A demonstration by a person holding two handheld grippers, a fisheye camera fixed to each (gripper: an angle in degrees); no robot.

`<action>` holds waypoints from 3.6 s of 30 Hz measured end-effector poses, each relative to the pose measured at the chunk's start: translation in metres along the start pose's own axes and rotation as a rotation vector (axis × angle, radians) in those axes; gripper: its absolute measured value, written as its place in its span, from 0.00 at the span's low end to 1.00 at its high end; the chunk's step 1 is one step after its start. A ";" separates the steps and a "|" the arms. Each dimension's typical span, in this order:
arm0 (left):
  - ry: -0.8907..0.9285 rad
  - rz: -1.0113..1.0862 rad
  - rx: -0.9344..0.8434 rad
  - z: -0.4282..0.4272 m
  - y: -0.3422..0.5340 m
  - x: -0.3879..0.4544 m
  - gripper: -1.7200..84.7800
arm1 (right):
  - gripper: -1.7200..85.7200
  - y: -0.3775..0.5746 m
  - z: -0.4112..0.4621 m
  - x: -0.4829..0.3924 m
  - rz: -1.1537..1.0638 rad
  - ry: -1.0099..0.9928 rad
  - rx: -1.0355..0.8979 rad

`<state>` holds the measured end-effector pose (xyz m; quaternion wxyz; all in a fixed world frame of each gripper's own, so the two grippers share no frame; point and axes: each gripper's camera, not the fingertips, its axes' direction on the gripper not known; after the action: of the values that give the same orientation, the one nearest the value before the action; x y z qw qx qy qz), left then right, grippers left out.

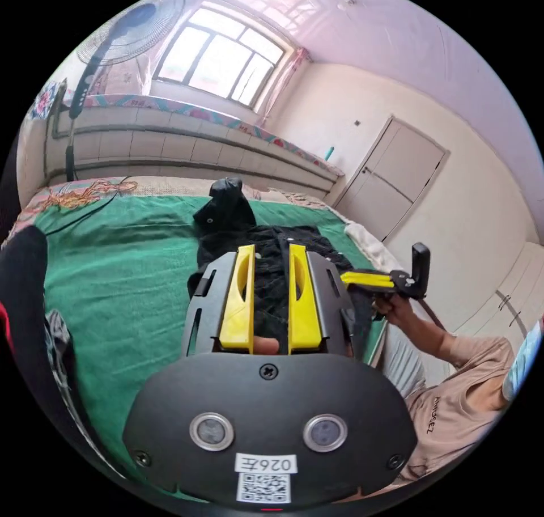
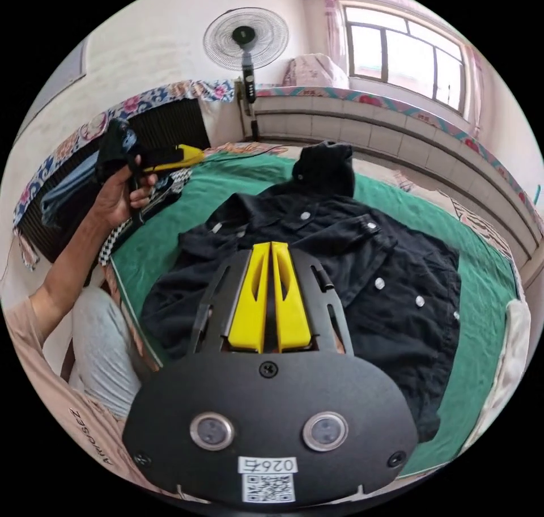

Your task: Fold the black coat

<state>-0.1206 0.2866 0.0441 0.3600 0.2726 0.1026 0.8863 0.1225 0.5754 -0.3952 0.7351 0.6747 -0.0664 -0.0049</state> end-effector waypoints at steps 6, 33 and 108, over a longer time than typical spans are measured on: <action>-0.076 0.029 0.002 0.111 -0.083 -0.048 0.19 | 0.10 -0.105 0.085 0.155 0.131 -0.172 -0.020; 0.731 -0.087 -0.044 0.120 -0.031 0.003 0.15 | 0.06 0.023 -0.012 0.294 0.221 -0.748 -0.048; 0.197 -0.004 -0.469 0.583 -0.215 0.364 0.17 | 0.13 -0.078 0.025 0.834 0.781 -0.239 0.003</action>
<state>0.1142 0.6856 0.5955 0.4035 0.0936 -0.0704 0.9075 0.9530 0.4624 -0.3946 0.6679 0.5945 -0.4025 0.1964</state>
